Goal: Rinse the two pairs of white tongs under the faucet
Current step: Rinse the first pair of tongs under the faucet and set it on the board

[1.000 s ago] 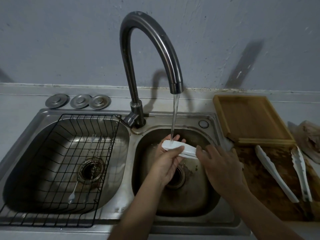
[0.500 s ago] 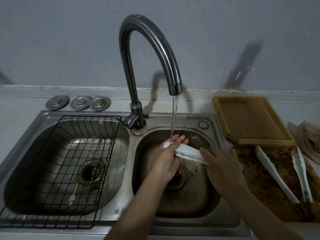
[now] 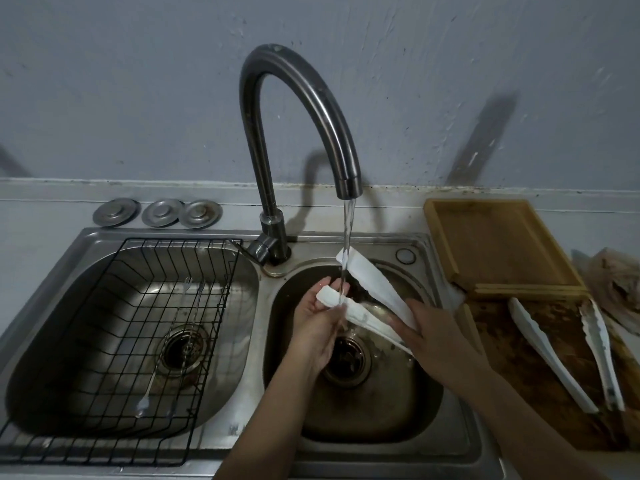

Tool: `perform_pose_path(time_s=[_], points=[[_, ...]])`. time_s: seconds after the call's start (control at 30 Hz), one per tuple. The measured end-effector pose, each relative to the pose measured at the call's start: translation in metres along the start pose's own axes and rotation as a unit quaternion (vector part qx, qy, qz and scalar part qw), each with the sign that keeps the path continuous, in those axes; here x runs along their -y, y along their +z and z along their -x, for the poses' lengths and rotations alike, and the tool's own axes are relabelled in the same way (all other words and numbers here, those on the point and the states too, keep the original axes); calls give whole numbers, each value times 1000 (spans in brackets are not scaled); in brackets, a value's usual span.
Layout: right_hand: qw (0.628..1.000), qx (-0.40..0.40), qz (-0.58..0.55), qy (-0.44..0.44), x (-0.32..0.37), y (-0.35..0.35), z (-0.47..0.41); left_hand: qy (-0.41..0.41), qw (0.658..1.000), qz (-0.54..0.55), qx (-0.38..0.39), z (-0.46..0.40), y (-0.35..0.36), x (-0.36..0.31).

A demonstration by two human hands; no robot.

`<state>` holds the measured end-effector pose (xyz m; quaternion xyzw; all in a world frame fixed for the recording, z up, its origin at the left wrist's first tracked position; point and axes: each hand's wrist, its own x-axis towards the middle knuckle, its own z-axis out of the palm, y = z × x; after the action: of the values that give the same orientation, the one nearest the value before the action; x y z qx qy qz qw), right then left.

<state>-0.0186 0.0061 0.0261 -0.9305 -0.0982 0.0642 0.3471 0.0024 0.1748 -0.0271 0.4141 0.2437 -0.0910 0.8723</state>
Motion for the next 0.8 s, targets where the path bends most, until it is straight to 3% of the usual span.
perform_pose_path(time_s=[0.13,0.23,0.37,0.47,0.53,0.63,0.73,0.8], points=[[998,-29,-18,46,-4,3,2,30,998,-59,-9,2,10,7],[998,-27,-19,53,-4,5,5,62,987,-130,-66,-5,8,9],[998,-25,-17,48,0,15,6,193,887,-400,-125,-14,1,6],[999,-33,-14,29,1,19,4,203,859,-446,-150,-15,-1,1],[999,-28,-12,25,0,21,1,152,898,-388,-144,-17,-3,1],[988,56,-117,82,0,21,-5,4,985,-166,-40,-10,6,-1],[893,219,-319,231,-2,15,-9,-69,992,49,90,4,13,-12],[862,252,-338,283,-13,16,-11,-77,983,105,130,11,8,-20]])
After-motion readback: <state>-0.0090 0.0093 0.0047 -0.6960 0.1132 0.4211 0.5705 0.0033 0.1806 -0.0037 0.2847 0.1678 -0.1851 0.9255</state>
